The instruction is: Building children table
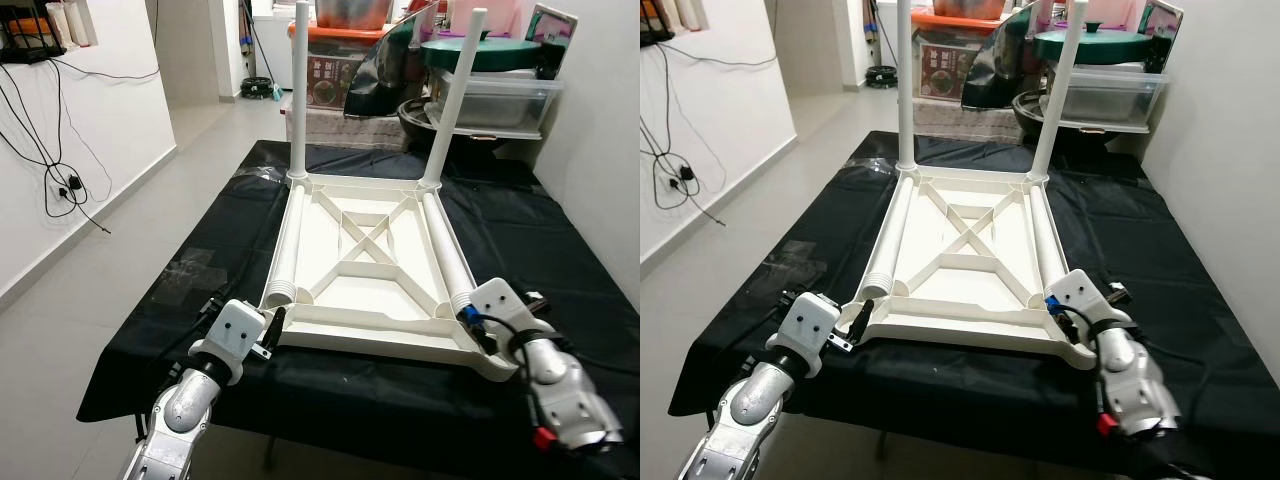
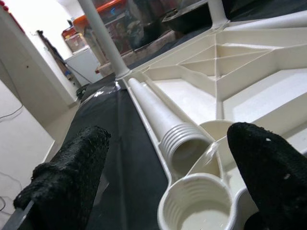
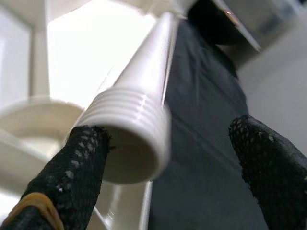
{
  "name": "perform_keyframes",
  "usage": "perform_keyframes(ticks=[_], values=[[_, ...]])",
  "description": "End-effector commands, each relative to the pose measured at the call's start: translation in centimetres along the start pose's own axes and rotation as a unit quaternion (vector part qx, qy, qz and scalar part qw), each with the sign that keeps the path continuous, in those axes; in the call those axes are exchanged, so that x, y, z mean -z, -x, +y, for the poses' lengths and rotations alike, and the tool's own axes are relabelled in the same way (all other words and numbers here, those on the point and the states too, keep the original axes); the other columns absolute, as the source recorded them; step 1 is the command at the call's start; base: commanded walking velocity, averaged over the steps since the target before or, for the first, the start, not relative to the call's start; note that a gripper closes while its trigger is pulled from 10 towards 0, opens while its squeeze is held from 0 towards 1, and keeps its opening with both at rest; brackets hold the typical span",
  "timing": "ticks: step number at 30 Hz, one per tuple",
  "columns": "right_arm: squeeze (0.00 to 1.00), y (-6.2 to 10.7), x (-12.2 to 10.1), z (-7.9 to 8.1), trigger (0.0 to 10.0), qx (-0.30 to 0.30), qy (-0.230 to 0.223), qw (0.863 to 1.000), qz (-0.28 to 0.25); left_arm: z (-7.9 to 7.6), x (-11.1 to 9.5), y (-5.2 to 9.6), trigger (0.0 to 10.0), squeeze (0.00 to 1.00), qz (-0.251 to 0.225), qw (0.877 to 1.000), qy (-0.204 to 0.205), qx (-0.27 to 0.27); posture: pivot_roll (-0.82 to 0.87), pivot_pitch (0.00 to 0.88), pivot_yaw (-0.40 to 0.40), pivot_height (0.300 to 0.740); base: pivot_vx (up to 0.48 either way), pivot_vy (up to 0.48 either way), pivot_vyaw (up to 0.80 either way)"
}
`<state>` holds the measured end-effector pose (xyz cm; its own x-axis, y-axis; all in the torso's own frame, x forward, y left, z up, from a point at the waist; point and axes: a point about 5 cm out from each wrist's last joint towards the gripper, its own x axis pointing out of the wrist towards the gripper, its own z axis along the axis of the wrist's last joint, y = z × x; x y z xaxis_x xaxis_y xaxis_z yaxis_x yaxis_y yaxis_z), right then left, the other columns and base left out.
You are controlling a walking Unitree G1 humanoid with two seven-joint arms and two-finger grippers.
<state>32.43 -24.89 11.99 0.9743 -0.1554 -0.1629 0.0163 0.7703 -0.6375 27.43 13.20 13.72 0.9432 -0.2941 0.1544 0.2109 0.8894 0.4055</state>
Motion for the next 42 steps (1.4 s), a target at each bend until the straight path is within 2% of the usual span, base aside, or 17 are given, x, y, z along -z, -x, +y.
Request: perform_keyframes(ticks=[1, 4, 6, 8, 12, 13, 14, 15, 16, 17, 18, 19, 23, 33, 36, 37, 42], values=[[0.0, -0.3, -0.6, 1.7, 10.0, -0.005, -0.006, 1.0, -0.012, -0.1, 0.1, -0.1, 10.0, 0.0, 0.0, 1.0, -0.008, 0.003, 0.06, 0.0, -0.046, 0.74, 0.0, 0.0, 0.0], [0.0, -0.8, -1.2, 2.3, 10.0, 0.015, -0.022, 1.0, -0.016, -0.1, 0.0, -0.2, 10.0, 0.0, -0.002, 1.0, -0.009, 0.002, 0.07, 0.0, -0.051, 0.74, 0.0, 0.0, 0.0], [0.0, -1.3, -1.9, 1.9, 10.0, 0.045, -0.029, 0.998, -0.022, -0.1, 0.0, -0.2, 10.0, 0.0, -0.002, 1.0, -0.009, 0.001, 0.07, 0.0, -0.056, 0.74, 0.0, 0.0, 0.0], [0.0, -1.3, -1.9, 1.9, 10.0, 0.045, -0.029, 0.998, -0.022, -0.1, 0.0, -0.2, 10.0, 0.0, -0.002, 1.0, -0.009, 0.001, 0.07, 0.0, -0.056, 0.74, 0.0, 0.0, 0.0], [0.0, -1.7, -3.0, 0.1, 10.0, 0.095, -0.034, 0.994, -0.051, -0.1, -0.1, -0.2, 10.0, 0.0, -0.003, 1.0, -0.009, -0.002, 0.07, 0.0, -0.06, 0.74, 0.0, 0.0, 0.0], [0.0, -1.7, -3.0, 0.1, 10.0, 0.095, -0.034, 0.994, -0.051, -0.1, -0.1, -0.2, 10.0, 0.0, -0.003, 1.0, -0.009, -0.002, 0.07, 0.0, -0.06, 0.74, 0.0, 0.0, 0.0], [0.0, -1.8, -3.2, 0.3, 9.0, 0.087, -0.037, 0.994, -0.056, -0.2, 0.0, -0.2, 10.0, 0.0, -0.003, 1.0, -0.008, -0.002, 0.06, 0.0, -0.06, 0.74, 0.0, 0.0, 0.0], [0.0, -1.8, -3.3, 0.4, 9.0, 0.079, -0.038, 0.994, -0.058, -0.2, 0.0, -0.2, 10.0, 0.0, -0.003, 1.0, -0.008, -0.001, 0.06, 0.0, -0.06, 0.74, 0.0, 0.0, 0.0], [0.0, -1.7, -3.2, 1.0, 2.2, 0.061, -0.049, 0.995, -0.057, -0.3, 0.0, -0.2, 10.0, 0.0, -0.003, 1.0, -0.008, 0.0, 0.06, 0.0, -0.062, 0.74, 0.0, 0.0, 0.0], [0.0, -1.7, -3.1, 1.3, 2.2, 0.05, -0.057, 0.996, -0.056, -0.4, 0.0, -0.2, 10.0, 0.0, -0.003, 1.0, -0.007, 0.001, 0.06, 0.0, -0.062, 0.74, 0.0, 0.0, 0.0], [0.0, -1.6, -2.9, 1.8, 0.0, 0.035, -0.074, 0.995, -0.052, -0.4, -0.1, -0.2, 10.0, 0.0, -0.003, 1.0, -0.007, 0.001, 0.06, 0.0, -0.064, 0.74, 0.0, 0.0, 0.0], [0.0, -1.6, -2.9, 1.8, 0.0, 0.035, -0.074, 0.995, -0.052, -0.4, -0.1, -0.2, 10.0, 0.0, -0.003, 1.0, -0.007, 0.001, 0.06, 0.0, -0.064, 0.74, 0.0, 0.0, 0.0], [0.0, -1.2, -1.9, 3.5, 0.0, -0.006, -0.106, 0.994, -0.031, -0.5, 0.0, -0.2, 10.0, 0.0, -0.001, 1.0, -0.007, 0.001, 0.05, 0.0, -0.068, 0.74, 0.0, 0.0, 0.0], [0.0, -1.0, -2.8, 3.3, 0.0, 0.003, -0.14, 0.988, -0.063, -0.7, 0.0, -0.3, 10.0, 0.0, 0.0, 1.0, -0.007, 0.001, 0.04, 0.0, -0.07, 0.74, 0.0, 0.0, 0.0], [0.0, -0.4, -4.9, 2.6, 0.0, 0.01, -0.202, 0.971, -0.124, -0.8, -0.1, -0.4, 10.0, 0.0, -0.001, 1.0, -0.006, 0.0, 0.04, 0.0, -0.071, 0.74, 0.0, 0.0, 0.0], [0.0, -0.1, -5.9, 2.2, 0.0, 0.01, -0.228, 0.962, -0.153, -0.8, -0.1, -0.4, 10.0, 0.0, -0.001, 1.0, -0.006, 0.0, 0.04, 0.0, -0.071, 0.74, 0.0, 0.0, 0.0], [0.0, 0.2, -6.6, 2.0, 0.0, 0.005, -0.241, 0.955, -0.172, -0.8, -0.1, -0.5, 10.0, 0.0, -0.002, 1.0, -0.006, 0.0, 0.03, 0.0, -0.07, 0.74, 0.0, 0.0, 0.0]])
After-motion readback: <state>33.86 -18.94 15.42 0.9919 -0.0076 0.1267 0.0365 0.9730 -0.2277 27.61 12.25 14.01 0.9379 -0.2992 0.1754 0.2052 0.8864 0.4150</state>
